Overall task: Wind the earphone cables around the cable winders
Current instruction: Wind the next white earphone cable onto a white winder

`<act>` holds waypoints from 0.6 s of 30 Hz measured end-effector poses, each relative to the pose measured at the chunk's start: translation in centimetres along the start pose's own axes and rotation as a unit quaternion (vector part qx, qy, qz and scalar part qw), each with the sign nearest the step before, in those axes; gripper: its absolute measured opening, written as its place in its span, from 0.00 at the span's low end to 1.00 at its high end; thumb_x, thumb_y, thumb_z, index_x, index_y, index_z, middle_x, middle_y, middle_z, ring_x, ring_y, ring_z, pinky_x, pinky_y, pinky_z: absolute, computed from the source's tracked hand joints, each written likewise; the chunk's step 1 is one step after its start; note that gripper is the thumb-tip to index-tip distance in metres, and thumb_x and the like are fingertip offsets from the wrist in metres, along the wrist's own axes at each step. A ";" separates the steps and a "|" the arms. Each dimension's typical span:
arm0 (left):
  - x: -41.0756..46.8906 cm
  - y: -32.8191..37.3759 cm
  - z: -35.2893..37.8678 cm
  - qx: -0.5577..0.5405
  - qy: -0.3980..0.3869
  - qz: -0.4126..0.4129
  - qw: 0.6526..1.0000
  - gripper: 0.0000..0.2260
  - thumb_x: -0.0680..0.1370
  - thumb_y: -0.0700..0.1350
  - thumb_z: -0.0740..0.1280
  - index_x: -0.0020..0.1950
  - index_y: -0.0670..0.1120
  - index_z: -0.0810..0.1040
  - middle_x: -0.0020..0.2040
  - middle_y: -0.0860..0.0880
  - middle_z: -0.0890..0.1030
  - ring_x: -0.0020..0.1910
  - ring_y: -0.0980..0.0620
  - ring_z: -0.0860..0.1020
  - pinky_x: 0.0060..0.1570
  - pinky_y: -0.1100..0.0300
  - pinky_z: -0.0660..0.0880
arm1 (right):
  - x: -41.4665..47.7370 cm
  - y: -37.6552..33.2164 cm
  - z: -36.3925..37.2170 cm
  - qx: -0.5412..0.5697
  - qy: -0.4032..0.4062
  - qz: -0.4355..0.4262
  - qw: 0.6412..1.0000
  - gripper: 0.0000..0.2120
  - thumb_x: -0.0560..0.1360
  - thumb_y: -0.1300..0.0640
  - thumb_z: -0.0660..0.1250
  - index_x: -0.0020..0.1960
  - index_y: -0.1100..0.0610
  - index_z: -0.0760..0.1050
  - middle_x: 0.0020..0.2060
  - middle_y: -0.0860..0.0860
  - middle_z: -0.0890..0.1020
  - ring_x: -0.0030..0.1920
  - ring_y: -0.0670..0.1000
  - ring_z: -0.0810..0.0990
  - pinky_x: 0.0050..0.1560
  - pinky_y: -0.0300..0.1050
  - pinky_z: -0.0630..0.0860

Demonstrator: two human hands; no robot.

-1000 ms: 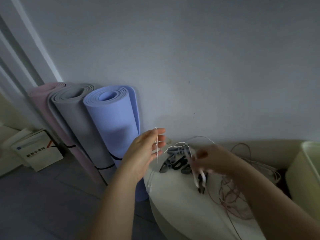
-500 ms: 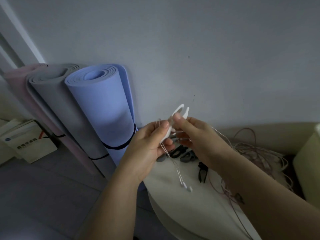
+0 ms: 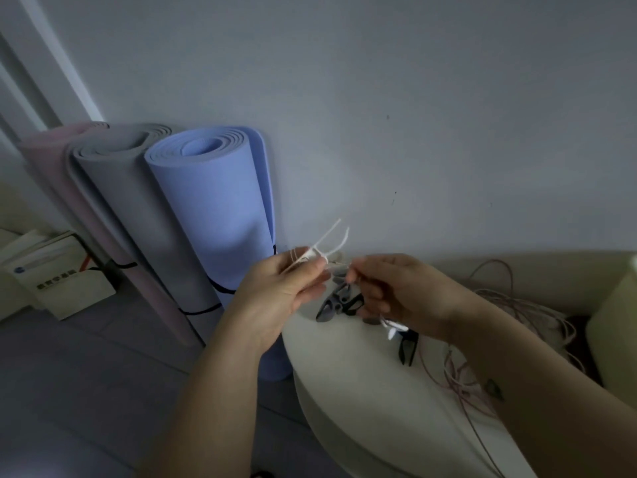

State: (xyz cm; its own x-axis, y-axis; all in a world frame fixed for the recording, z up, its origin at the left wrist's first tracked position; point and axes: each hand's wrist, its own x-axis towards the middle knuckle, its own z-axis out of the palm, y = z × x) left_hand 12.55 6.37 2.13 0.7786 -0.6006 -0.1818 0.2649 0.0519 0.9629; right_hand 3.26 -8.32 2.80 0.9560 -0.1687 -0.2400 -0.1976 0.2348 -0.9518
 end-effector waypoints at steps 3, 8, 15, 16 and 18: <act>-0.4 0.2 -0.4 0.085 -0.007 -0.026 0.996 0.08 0.76 0.41 0.69 0.54 0.41 0.80 0.49 0.42 0.85 0.46 0.50 0.85 0.43 0.64 0.80 | 0.2 0.0 0.1 0.021 0.049 -0.014 0.998 0.15 0.81 0.57 0.55 0.40 0.61 0.73 0.24 0.50 0.64 0.22 0.46 0.59 0.34 0.41 0.65; -0.9 0.5 -0.4 0.154 0.039 -0.051 0.986 0.21 0.74 0.41 0.73 0.61 0.45 0.66 0.45 0.43 0.84 0.35 0.54 0.84 0.30 0.67 0.76 | 0.5 0.1 0.4 0.045 0.086 -0.024 0.995 0.15 0.81 0.57 0.56 0.40 0.61 0.75 0.23 0.49 0.66 0.21 0.45 0.59 0.34 0.43 0.63; -1.0 1.3 -0.3 0.096 0.069 0.003 0.993 0.08 0.75 0.46 0.71 0.46 0.45 0.73 0.38 0.47 0.85 0.34 0.52 0.84 0.28 0.66 0.75 | 0.2 -0.5 0.0 0.140 0.097 -0.019 0.985 0.15 0.81 0.56 0.56 0.41 0.60 0.74 0.23 0.49 0.64 0.19 0.44 0.57 0.28 0.39 0.65; -1.0 1.3 -0.3 0.074 0.057 -0.007 0.996 0.07 0.75 0.46 0.71 0.46 0.45 0.75 0.40 0.46 0.86 0.35 0.53 0.84 0.29 0.66 0.75 | 0.2 -0.5 0.0 0.157 0.091 -0.016 0.983 0.15 0.81 0.55 0.56 0.41 0.59 0.74 0.23 0.48 0.64 0.18 0.44 0.57 0.26 0.38 0.66; -1.1 1.3 -0.1 0.038 0.014 -0.034 0.999 0.10 0.71 0.48 0.71 0.48 0.45 0.79 0.41 0.47 0.85 0.35 0.55 0.83 0.31 0.67 0.76 | 0.1 -0.7 0.0 0.178 0.076 -0.016 0.981 0.15 0.81 0.54 0.56 0.40 0.58 0.75 0.22 0.47 0.62 0.18 0.44 0.57 0.24 0.37 0.66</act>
State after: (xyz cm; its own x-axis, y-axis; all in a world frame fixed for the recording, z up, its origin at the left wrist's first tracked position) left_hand 12.10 7.21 3.60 0.7756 -0.5788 -0.2518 0.2748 -0.0495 0.9602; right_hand 3.47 -8.49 3.47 0.9117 -0.3158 -0.2629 -0.0539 0.5425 -0.8383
